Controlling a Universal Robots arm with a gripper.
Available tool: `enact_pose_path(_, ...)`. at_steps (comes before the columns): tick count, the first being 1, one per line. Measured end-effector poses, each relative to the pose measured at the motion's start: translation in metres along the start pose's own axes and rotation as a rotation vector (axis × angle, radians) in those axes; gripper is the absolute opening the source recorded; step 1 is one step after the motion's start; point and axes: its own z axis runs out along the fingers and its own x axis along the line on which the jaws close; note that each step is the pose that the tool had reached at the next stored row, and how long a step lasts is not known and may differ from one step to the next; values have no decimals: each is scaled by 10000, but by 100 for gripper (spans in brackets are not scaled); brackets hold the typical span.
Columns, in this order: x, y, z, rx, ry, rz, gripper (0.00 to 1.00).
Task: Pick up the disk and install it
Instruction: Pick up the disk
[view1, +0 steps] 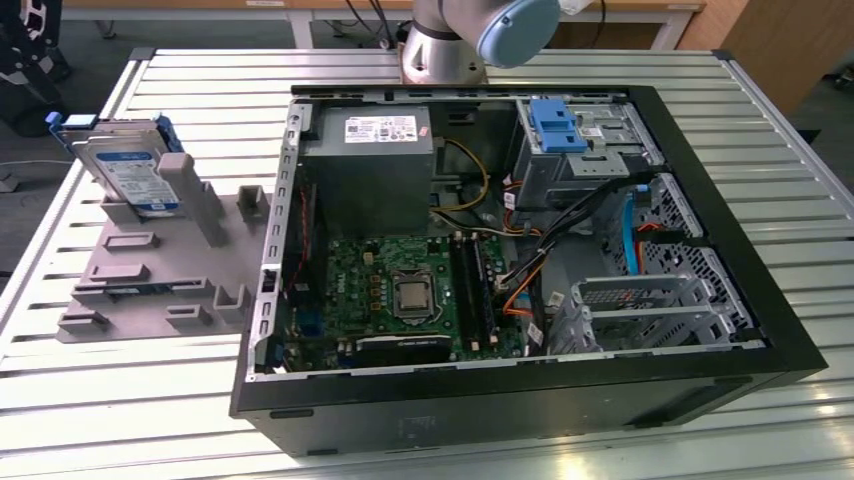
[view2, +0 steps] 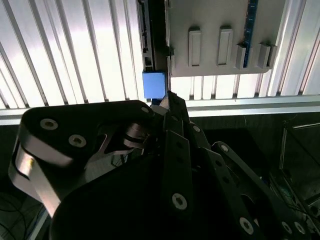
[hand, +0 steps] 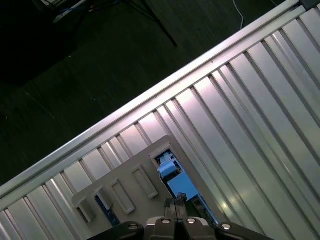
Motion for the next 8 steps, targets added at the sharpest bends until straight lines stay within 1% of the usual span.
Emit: enact_pose_path(8, 0, 0, 0, 0, 0, -7, 11)
